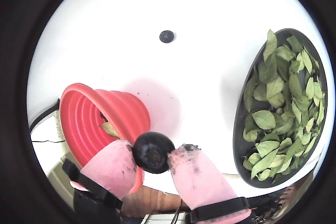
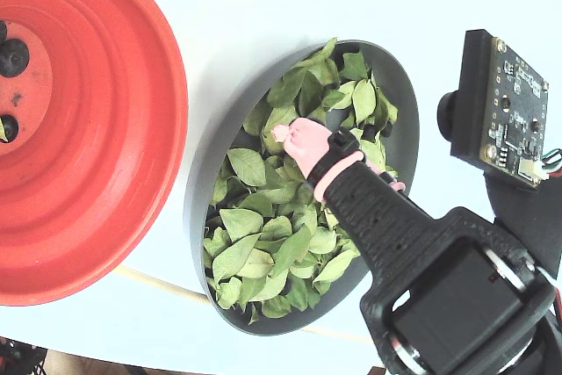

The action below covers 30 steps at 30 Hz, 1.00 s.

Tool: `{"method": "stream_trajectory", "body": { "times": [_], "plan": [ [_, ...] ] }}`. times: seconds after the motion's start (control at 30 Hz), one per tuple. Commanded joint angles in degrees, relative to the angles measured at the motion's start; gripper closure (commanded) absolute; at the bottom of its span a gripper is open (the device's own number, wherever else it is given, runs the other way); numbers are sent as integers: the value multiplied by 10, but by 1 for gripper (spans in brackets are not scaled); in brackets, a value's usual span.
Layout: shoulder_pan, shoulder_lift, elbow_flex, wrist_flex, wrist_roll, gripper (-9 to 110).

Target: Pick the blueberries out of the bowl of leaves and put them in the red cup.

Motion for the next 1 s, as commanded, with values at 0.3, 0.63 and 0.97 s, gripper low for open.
{"method": "stream_trajectory", "body": {
  "times": [0.3, 0.63, 0.97],
  "plan": [
    [-57, 82, 18, 4, 41, 90],
    [-92, 90, 40, 7, 69, 90],
    [-118, 84, 48, 9, 93, 90]
  ]
}}
